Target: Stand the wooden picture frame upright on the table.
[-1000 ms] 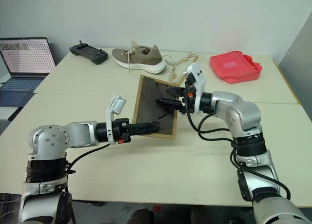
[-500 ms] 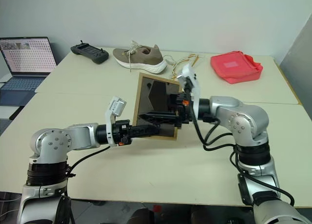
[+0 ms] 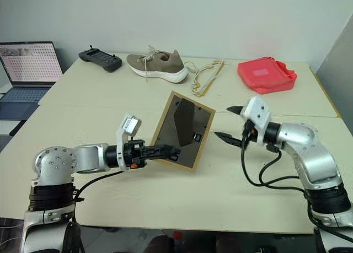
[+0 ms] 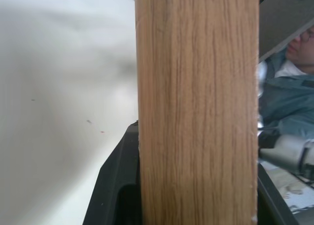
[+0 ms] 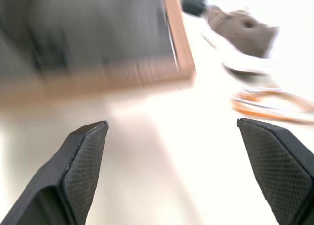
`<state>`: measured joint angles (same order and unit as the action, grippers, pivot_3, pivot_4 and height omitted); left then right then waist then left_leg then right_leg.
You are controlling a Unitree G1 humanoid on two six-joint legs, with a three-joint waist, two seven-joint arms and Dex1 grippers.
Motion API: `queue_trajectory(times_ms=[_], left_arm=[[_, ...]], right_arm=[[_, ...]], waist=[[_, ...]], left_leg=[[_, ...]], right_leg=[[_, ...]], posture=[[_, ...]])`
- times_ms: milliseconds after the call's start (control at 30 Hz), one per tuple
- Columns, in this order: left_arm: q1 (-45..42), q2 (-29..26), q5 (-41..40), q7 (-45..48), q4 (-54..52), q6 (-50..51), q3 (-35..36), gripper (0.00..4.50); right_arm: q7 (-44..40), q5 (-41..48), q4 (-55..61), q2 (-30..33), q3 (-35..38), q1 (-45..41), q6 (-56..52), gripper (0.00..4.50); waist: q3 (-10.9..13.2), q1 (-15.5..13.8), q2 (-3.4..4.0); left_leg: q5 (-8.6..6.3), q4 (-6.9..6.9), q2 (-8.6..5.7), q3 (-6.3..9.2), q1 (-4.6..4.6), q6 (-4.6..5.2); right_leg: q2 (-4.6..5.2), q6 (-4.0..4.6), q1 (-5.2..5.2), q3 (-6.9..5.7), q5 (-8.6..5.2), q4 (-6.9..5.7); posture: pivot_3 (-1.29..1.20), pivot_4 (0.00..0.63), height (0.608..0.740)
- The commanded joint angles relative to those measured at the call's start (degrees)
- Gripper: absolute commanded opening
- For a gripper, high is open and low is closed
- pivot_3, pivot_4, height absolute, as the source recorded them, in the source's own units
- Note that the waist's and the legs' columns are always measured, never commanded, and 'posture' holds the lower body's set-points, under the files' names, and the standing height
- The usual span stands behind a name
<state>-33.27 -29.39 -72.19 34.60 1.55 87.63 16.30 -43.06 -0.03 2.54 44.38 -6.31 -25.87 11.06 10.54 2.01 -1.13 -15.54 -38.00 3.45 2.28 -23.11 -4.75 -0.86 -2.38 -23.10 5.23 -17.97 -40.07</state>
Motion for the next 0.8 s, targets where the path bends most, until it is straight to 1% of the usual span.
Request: queue_trajectory(times_ms=[33,67,133,267,333,467,500,567,600,633,800], left_arm=[[-2.8,1.2,-7.4,-4.7,3.9,4.5,3.4,1.30],[-3.2,1.2,-9.8,-6.2,5.3,4.8,3.4,1.30],[-3.5,1.2,-13.8,-8.9,6.5,4.9,2.7,1.30],[-2.0,0.9,-20.5,-14.2,5.4,4.1,0.9,1.30],[-0.9,0.3,-24.2,-17.1,5.1,2.5,-0.4,1.30],[0.3,-1.7,-32.7,-22.6,4.2,-2.2,-4.2,1.30],[0.6,-2.3,-34.5,-23.7,3.8,-3.3,-5.2,1.30],[1.3,-3.5,-37.8,-25.9,3.0,-5.8,-7.0,1.30],[1.7,-4.1,-39.1,-26.7,2.6,-6.8,-7.7,1.30],[2.0,-4.7,-40.0,-27.2,2.1,-7.6,-8.3,1.30],[3.6,-6.4,-40.8,-27.1,0.0,-10.2,-10.3,1.30]], right_arm=[[17.2,-20.6,-10.2,0.5,-0.9,-3.1,32.7,4.46],[21.2,-24.0,-12.4,-0.2,-0.7,-4.4,36.8,4.46],[28.6,-30.7,-15.3,-1.3,-0.6,-6.8,41.7,4.46],[39.8,-39.6,-18.2,-4.5,-1.0,-10.7,45.1,4.46],[43.7,-43.6,-18.3,-5.8,-2.3,-11.9,46.7,4.46],[47.4,-48.9,-19.4,-7.4,-5.4,-13.8,47.5,4.46],[47.0,-48.6,-20.9,-7.8,-6.4,-14.5,47.6,4.46],[47.8,-47.9,-21.6,-8.5,-7.1,-15.3,48.3,4.10],[47.9,-47.4,-21.6,-8.6,-7.2,-15.5,48.5,4.03],[48.4,-47.5,-21.4,-8.5,-7.2,-15.7,48.6,3.73],[49.8,-47.2,-21.9,-7.6,-6.9,-16.0,49.0,2.63]], waist=[[0.0,0.3,-0.01],[0.0,0.5,-0.01],[0.0,1.1,-0.01],[0.0,1.3,-0.01],[0.0,1.2,-0.01],[0.0,1.2,-0.01],[0.0,1.2,-0.01],[0.0,1.2,-0.02],[0.0,1.1,-0.01],[0.0,1.1,-0.02],[0.0,1.1,-0.02]], left_leg=[[0.01,0.01,0.00,-0.05,0.04,-0.01],[0.01,-0.02,0.01,-0.10,0.07,-0.02],[0.14,-0.01,0.01,-0.15,0.11,-0.25],[0.16,-0.01,0.07,-0.18,0.17,-0.29],[0.18,-0.02,0.08,-0.19,0.19,-0.33],[0.19,-0.05,0.07,-0.19,0.19,-0.35],[0.20,-0.07,0.05,-0.19,0.19,-0.35],[0.20,-0.10,0.04,-0.20,0.20,-0.36],[0.20,-0.10,0.03,-0.20,0.20,-0.36],[0.20,-0.11,0.02,-0.20,0.20,-0.36],[0.20,-0.11,0.02,-0.19,0.20,-0.36]], right_leg=[[-0.01,-0.01,0.00,0.09,0.01,-0.03],[-0.01,-0.01,-0.01,0.15,0.01,-0.10],[-0.01,-0.01,-0.02,0.24,0.01,-0.18],[-0.03,0.01,-0.09,0.29,0.00,-0.33],[-0.01,0.01,-0.09,0.30,0.00,-0.39],[0.03,0.01,-0.09,0.30,0.00,-0.44],[0.04,0.01,-0.09,0.31,0.00,-0.47],[0.04,0.01,-0.09,0.32,0.00,-0.51],[0.05,0.01,-0.09,0.31,0.00,-0.53],[0.06,0.01,-0.09,0.31,0.00,-0.55],[0.06,0.01,-0.08,0.31,0.00,-0.56]], posture=[[0.00,0.150,0.740],[0.00,0.150,0.740],[0.00,0.150,0.740],[0.00,0.150,0.740],[0.00,0.150,0.740],[0.00,0.150,0.740],[0.00,0.150,0.740],[0.00,0.150,0.740],[0.00,0.150,0.740],[0.00,0.150,0.740],[0.00,0.150,0.740]])
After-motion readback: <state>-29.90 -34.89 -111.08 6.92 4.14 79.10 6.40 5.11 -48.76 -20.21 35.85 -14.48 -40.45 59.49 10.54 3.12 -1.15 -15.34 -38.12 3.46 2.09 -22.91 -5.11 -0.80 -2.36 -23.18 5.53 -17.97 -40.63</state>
